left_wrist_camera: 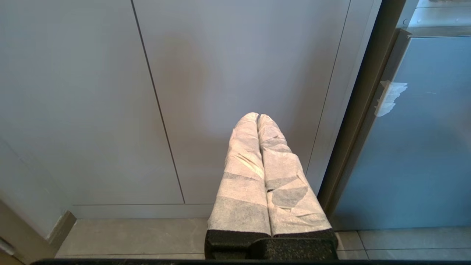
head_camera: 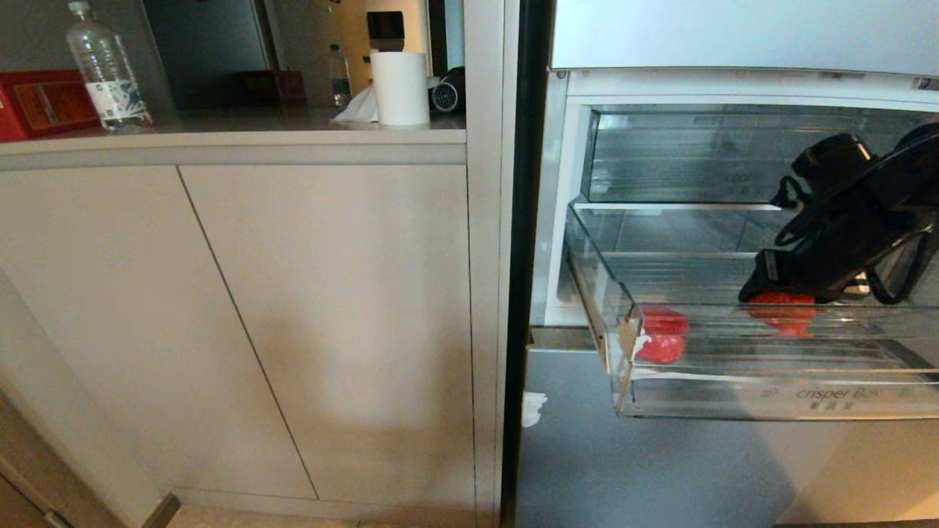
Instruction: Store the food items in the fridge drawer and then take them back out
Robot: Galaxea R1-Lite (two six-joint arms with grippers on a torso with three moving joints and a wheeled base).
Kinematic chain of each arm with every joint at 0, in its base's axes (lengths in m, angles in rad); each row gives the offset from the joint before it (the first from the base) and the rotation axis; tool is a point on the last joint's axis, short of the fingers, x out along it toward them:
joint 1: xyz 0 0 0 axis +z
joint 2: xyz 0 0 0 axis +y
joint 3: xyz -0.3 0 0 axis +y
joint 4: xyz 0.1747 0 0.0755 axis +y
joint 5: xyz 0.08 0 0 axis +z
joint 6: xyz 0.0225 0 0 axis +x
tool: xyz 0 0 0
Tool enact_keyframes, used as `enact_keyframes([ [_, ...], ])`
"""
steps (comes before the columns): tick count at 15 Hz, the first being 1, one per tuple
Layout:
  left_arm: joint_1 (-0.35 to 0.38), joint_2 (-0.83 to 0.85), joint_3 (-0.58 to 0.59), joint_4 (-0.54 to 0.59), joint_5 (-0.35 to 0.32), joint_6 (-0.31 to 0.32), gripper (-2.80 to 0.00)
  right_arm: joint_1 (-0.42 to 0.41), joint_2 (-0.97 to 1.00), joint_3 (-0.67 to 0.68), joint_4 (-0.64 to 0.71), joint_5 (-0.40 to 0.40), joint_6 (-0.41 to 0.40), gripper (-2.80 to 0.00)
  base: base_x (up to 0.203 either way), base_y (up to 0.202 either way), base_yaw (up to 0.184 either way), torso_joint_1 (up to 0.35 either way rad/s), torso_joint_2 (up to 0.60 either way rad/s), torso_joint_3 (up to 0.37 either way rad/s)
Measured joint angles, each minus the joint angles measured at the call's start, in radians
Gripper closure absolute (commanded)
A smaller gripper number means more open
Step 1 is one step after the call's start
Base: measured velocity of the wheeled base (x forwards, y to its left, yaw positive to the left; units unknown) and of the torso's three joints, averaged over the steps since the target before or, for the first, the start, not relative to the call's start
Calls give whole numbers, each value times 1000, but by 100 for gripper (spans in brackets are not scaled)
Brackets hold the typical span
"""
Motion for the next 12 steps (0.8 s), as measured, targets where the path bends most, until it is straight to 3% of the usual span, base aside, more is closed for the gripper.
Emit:
enact_keyframes([
  [5, 0, 0, 0, 0, 0, 0, 0, 0, -172, 65, 0, 15, 0, 0, 0, 0, 0, 0, 0, 0],
  [12, 0, 0, 0, 0, 0, 0, 0, 0, -560, 318, -41, 12, -11, 0, 0, 0, 0, 0, 0, 0],
])
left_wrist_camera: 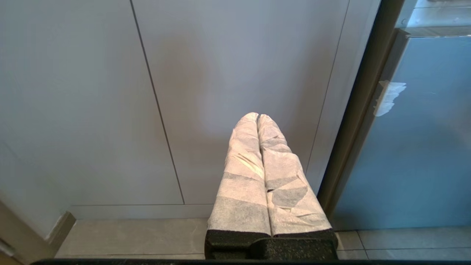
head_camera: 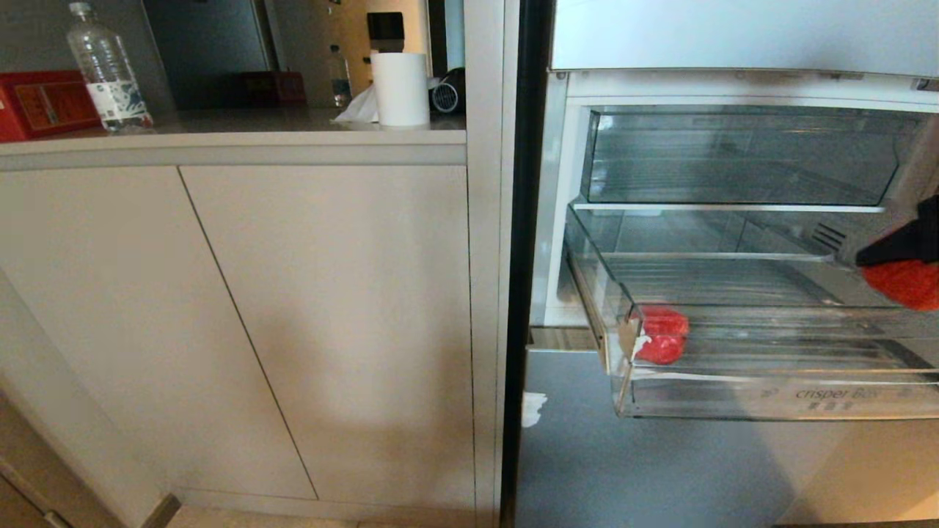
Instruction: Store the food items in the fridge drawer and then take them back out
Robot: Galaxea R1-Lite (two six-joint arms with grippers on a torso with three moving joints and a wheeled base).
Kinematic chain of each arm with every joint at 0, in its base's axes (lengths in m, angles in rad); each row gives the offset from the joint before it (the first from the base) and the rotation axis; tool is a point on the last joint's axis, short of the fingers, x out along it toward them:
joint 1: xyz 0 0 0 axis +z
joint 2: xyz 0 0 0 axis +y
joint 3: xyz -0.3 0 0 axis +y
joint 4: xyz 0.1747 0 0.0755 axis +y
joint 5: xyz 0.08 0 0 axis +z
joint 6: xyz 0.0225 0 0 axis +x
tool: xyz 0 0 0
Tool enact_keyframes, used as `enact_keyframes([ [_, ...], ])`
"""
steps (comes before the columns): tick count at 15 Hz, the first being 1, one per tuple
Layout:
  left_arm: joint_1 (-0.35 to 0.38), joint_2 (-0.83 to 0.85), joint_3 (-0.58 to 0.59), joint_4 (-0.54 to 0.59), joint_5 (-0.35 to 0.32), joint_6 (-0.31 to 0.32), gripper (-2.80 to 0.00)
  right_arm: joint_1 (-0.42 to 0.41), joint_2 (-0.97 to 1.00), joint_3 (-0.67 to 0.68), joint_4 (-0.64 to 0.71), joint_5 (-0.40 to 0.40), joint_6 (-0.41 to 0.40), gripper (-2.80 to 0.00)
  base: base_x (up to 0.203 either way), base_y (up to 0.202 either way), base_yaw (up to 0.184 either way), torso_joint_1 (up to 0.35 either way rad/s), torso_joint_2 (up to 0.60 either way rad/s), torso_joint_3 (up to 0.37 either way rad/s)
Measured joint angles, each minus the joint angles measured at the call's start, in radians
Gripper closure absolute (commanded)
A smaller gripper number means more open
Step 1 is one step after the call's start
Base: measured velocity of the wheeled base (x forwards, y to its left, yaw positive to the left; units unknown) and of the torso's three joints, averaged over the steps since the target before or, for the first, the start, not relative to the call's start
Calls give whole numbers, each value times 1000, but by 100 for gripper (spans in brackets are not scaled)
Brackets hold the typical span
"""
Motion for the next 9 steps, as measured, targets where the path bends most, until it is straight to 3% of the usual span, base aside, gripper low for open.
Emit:
enact_keyframes([
  [5, 0, 0, 0, 0, 0, 0, 0, 0, -391, 268, -132, 0, -28, 0, 0, 0, 0, 0, 0, 0],
  [9, 0, 0, 0, 0, 0, 0, 0, 0, -732, 685, -435, 2, -68, 0, 0, 0, 0, 0, 0, 0],
])
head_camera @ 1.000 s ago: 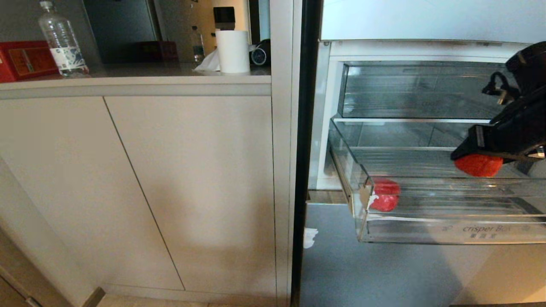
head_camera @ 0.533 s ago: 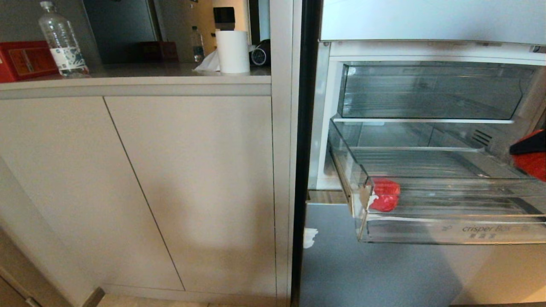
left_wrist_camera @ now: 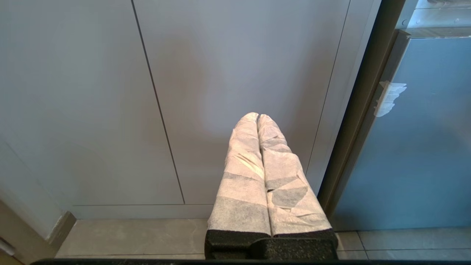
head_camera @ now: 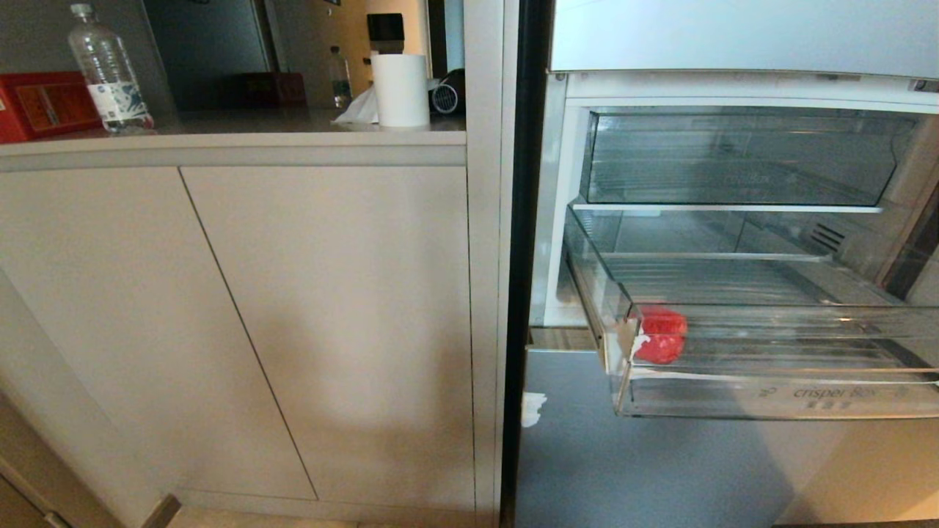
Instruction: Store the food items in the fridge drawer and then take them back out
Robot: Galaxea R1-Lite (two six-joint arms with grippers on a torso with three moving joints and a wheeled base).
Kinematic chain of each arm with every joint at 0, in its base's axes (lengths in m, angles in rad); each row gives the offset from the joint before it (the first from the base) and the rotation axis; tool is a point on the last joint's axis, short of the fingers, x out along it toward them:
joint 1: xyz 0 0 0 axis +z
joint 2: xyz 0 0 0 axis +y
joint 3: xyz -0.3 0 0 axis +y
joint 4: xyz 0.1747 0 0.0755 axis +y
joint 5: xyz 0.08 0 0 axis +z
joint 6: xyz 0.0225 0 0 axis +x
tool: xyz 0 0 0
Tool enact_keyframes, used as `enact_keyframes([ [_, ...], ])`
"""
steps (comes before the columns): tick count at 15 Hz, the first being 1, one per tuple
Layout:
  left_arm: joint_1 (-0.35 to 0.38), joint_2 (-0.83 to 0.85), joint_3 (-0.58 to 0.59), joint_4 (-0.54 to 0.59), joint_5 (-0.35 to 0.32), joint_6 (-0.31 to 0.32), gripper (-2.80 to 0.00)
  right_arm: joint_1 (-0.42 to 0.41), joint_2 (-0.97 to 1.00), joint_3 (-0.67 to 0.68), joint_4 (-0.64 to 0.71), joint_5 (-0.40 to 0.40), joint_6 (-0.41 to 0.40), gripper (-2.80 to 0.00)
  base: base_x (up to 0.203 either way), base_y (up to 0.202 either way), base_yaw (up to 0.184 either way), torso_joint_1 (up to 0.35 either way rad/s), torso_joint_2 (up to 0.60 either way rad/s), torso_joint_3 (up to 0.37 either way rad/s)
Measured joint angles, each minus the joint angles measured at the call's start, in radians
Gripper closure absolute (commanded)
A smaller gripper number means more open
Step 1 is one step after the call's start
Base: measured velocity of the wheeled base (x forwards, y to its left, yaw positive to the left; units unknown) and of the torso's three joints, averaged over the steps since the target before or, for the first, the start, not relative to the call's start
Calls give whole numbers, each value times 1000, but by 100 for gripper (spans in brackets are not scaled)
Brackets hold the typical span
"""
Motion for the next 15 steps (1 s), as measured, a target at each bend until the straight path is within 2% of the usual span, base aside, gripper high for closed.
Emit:
enact_keyframes([
  [3, 0, 0, 0, 0, 0, 0, 0, 2, -183, 296, -284, 10, -28, 0, 0, 0, 0, 0, 0, 0],
  [5, 0, 0, 0, 0, 0, 0, 0, 6, -273, 439, -399, 49, -38, 0, 0, 0, 0, 0, 0, 0],
  [7, 0, 0, 0, 0, 0, 0, 0, 15, -354, 560, -437, 90, -45, 0, 0, 0, 0, 0, 0, 0],
  [12, 0, 0, 0, 0, 0, 0, 0, 49, -493, 835, -635, 102, -120, 0, 0, 0, 0, 0, 0, 0],
  [13, 0, 0, 0, 0, 0, 0, 0, 50, -512, 868, -651, 98, -141, 0, 0, 0, 0, 0, 0, 0],
  [15, 0, 0, 0, 0, 0, 0, 0, 49, -569, 893, -567, 99, -163, 0, 0, 0, 0, 0, 0, 0],
])
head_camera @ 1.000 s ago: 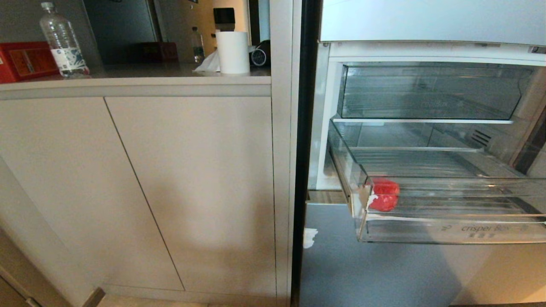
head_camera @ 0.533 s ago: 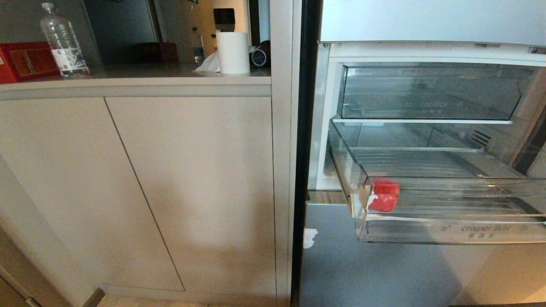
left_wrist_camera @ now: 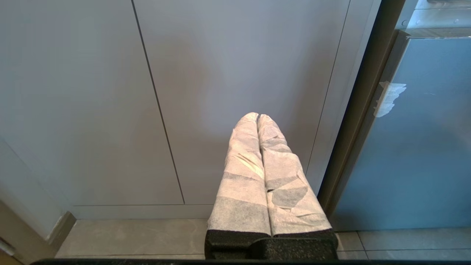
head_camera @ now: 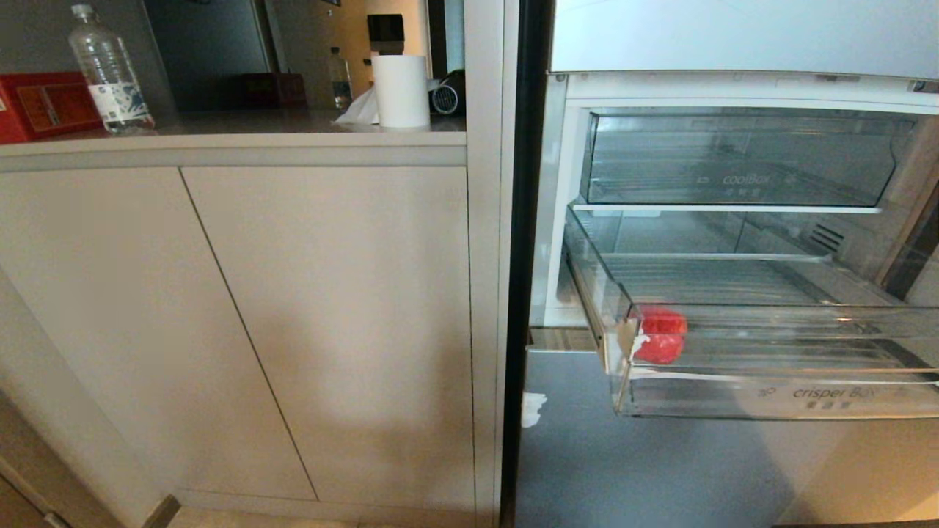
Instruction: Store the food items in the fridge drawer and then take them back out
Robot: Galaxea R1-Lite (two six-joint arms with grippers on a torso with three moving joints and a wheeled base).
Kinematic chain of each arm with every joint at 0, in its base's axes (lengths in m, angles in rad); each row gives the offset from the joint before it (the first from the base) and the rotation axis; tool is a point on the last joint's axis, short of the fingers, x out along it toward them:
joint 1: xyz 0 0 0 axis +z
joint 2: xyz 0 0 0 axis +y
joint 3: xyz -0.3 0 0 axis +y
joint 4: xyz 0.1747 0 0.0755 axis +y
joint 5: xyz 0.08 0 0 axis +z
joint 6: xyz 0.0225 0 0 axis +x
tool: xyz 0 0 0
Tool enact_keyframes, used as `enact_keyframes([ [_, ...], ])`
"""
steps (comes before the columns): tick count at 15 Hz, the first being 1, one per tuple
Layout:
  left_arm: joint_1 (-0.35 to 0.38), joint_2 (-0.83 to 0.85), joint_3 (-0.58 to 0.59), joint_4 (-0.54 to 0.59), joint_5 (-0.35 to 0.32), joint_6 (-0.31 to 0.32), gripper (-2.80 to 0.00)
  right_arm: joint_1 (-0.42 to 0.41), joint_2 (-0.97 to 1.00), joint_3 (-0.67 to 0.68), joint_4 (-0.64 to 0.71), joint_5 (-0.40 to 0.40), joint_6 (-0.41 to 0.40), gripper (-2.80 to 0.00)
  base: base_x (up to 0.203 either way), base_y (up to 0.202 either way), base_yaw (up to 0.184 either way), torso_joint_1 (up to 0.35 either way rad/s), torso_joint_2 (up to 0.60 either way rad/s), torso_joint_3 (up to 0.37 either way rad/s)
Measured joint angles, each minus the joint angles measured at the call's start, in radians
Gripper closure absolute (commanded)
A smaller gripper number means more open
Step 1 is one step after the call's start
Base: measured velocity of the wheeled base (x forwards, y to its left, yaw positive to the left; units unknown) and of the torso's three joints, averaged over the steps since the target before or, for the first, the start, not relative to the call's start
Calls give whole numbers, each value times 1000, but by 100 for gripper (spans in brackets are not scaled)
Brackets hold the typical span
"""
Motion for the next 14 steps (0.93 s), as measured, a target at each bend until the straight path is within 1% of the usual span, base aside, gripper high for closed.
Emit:
enact_keyframes([
  [3, 0, 0, 0, 0, 0, 0, 0, -7, -105, 6, 182, -3, -43, 0, 0, 0, 0, 0, 0, 0],
  [10, 0, 0, 0, 0, 0, 0, 0, -10, -154, 8, 203, -6, -44, 0, 0, 0, 0, 0, 0, 0],
  [12, 0, 0, 0, 0, 0, 0, 0, -9, -155, 8, 205, -5, -46, 0, 0, 0, 0, 132, -242, -129],
  [14, 0, 0, 0, 0, 0, 0, 0, -9, -155, 8, 205, -5, -48, 0, 0, 0, 0, 210, -432, -228],
])
